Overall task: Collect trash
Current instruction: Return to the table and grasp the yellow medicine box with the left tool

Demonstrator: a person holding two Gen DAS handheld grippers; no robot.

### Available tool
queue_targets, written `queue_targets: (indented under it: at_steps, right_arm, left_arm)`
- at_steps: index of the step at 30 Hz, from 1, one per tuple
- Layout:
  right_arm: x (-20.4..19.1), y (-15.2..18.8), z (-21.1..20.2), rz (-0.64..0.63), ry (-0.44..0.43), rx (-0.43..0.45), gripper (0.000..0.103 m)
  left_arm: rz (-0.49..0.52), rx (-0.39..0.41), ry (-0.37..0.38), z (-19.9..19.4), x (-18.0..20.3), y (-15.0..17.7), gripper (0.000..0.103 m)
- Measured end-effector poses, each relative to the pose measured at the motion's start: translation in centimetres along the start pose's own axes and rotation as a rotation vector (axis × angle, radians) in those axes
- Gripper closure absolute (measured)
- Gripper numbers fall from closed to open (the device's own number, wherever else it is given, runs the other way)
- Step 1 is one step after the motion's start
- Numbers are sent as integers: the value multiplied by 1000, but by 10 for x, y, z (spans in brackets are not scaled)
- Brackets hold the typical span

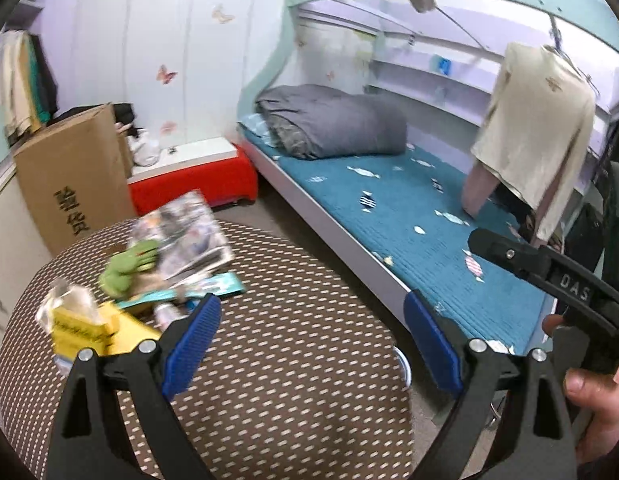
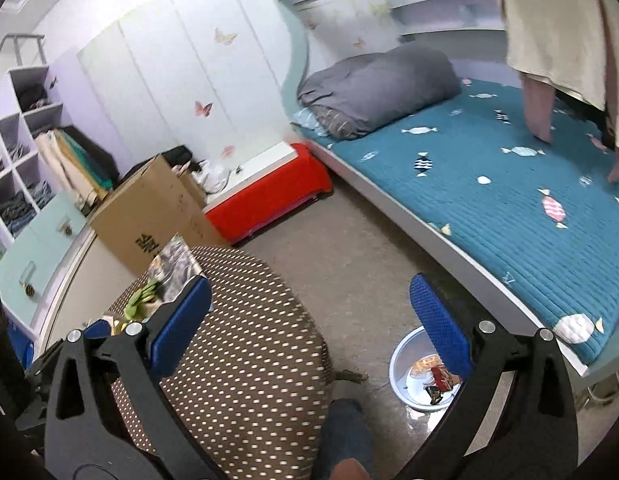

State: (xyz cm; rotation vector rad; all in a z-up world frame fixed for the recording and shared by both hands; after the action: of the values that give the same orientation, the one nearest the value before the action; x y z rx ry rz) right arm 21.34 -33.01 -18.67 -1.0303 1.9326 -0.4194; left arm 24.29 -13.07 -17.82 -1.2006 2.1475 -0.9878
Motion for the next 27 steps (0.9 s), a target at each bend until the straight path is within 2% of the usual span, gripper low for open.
queue_targets:
  at_steps: [8, 14, 18, 23, 27]
  right_arm:
    - [-60, 32, 20, -119, -55, -74, 6]
    - [-98, 68, 45, -214, -82, -169, 6]
    - [-114, 89, 57, -255, -89, -208, 6]
    - [-122, 103, 72, -274, -81, -249, 6]
    - [-133, 117, 84, -329, -89, -293, 6]
  left_arm:
    - [-81, 19, -129, -30, -73, 32, 13]
    - [-105, -6, -226, -38, -124, 65, 12]
    - [-78, -59, -307, -28, -154, 90, 12]
    - [-54, -122, -322, -1, -184, 111, 12]
    - [42, -145, -343, 21, -188, 112, 12]
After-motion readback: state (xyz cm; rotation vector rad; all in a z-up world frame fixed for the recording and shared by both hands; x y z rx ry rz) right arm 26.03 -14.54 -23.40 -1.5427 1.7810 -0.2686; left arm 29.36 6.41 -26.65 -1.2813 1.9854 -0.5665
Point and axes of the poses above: each gripper's, at about its wrist camera, not at the fingertips, and z roughly the way its jaws point, x to its right, y to its underside, the point moved 7 cm from there along z, roughly the way its jaws point, and after that the axes turned 12 degrees about z, right-handed, at the moved point
